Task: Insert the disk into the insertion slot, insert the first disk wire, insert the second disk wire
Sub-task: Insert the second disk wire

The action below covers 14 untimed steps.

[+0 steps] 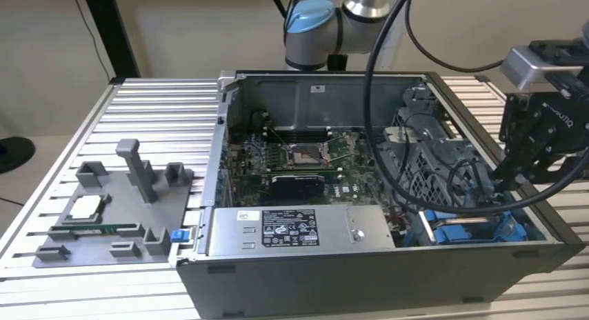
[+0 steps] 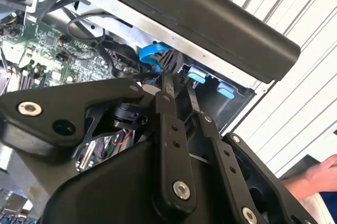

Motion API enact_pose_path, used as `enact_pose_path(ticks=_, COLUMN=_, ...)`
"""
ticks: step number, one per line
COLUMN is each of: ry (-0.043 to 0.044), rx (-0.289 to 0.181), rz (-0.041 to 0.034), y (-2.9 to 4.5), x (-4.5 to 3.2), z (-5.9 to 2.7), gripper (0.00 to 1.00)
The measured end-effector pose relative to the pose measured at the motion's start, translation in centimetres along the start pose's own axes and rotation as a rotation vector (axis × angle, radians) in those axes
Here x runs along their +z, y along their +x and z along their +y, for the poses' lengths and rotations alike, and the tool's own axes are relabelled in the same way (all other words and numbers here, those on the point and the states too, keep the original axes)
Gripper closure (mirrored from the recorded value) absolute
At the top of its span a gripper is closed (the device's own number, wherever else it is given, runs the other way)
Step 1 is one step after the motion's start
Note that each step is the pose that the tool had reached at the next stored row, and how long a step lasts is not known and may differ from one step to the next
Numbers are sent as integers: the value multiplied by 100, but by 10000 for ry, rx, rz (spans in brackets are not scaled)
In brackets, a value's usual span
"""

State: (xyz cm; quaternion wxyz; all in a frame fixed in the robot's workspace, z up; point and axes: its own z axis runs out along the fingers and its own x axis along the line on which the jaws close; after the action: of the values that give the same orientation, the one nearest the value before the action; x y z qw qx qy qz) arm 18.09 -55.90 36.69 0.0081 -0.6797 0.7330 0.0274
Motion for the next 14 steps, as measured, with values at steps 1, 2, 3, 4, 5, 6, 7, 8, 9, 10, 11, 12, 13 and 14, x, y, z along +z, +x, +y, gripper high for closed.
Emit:
enact_pose_path(ticks=1, ry=0, rx=0, rz=3, y=0, x=4, z=-4, gripper=100)
enact_pose_path(ticks=2, ry=0, rx=0, rz=3, y=0, x=7, z=-10, gripper=0)
enact_pose_path(ticks=3, ry=-2, rx=0, rz=2, y=0, x=11, z=-18, gripper=0)
enact_pose_path(ticks=4, ry=-8, rx=1, rz=0, y=-1, x=16, z=-28, gripper=0)
enact_pose_path(ticks=5, ry=-21, rx=1, rz=1, y=-2, x=21, z=-43, gripper=0)
enact_pose_path(ticks=6, ry=-43, rx=2, rz=3, y=-3, x=29, z=-57, gripper=0)
enact_pose_path(ticks=7, ry=-77, rx=4, rz=5, y=-3, x=36, z=-68, gripper=0)
enact_pose_path(ticks=8, ry=-116, rx=6, rz=9, y=-4, x=42, z=-74, gripper=0)
enact_pose_path(ticks=9, ry=-172, rx=8, rz=13, y=-3, x=46, z=-76, gripper=0)
enact_pose_path(ticks=10, ry=-254, rx=13, rz=20, y=-3, x=49, z=-76, gripper=0)
enact_pose_path(ticks=11, ry=-321, rx=16, rz=26, y=-3, x=48, z=-76, gripper=0)
enact_pose_path(ticks=12, ry=-373, rx=19, rz=27, y=-4, x=49, z=-76, gripper=0)
enact_pose_path(ticks=13, ry=-397, rx=20, rz=23, y=-3, x=49, z=-75, gripper=0)
enact_pose_path(ticks=14, ry=-401, rx=20, rz=-5, y=-3, x=50, z=-75, gripper=0)
